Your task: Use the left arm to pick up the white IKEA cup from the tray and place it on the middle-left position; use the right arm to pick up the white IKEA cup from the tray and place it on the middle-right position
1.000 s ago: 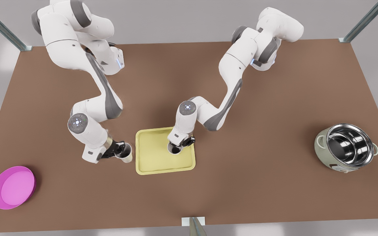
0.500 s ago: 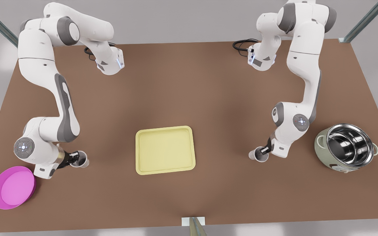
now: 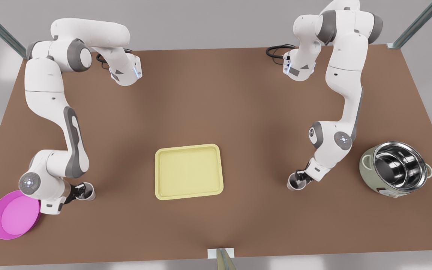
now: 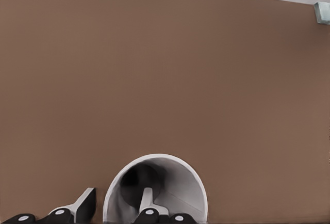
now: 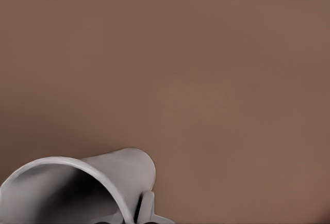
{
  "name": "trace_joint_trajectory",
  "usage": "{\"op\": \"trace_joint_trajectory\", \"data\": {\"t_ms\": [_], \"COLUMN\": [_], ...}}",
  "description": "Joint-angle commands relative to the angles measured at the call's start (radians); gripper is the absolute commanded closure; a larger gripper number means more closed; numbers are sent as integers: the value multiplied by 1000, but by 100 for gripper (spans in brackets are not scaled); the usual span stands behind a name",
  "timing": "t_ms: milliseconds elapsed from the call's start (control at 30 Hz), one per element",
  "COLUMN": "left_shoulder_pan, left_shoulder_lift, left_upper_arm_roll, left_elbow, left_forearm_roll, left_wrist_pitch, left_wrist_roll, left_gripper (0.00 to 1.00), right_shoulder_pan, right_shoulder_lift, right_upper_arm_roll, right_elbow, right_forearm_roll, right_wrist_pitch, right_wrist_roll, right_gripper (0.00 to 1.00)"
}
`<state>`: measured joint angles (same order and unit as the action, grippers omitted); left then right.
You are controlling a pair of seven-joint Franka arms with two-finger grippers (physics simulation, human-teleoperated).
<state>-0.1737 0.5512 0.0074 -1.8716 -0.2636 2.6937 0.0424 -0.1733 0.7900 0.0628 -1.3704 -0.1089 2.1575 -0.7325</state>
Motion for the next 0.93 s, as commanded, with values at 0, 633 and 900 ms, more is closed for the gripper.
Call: {"op": "trace_joint_trajectory", "data": {"t_ms": [0,633,900], "left_shoulder_pan": [0,30,23], "left_shoulder_lift": [-7,-401,-370], "left_upper_arm_roll": [0,74,66], "left_elbow": [3,192,232], "left_forearm_roll": [10,176,153], "left_wrist_pitch": [15,-864,-862], "left_wrist_roll": [349,-24,-44], "left_gripper": [0,0,0], "right_shoulder_pan": [0,6,-11], "right_shoulder_lift": [5,-423,-431], "right_upper_arm_roll": [0,213,180], "right_elbow": [1,60,86], "right_forearm_roll": [-17,20,-40], "right_wrist_pitch": [68,-622,-717], "right_wrist_roll": [-128,795,702], "right_gripper": [99,0,0]}}
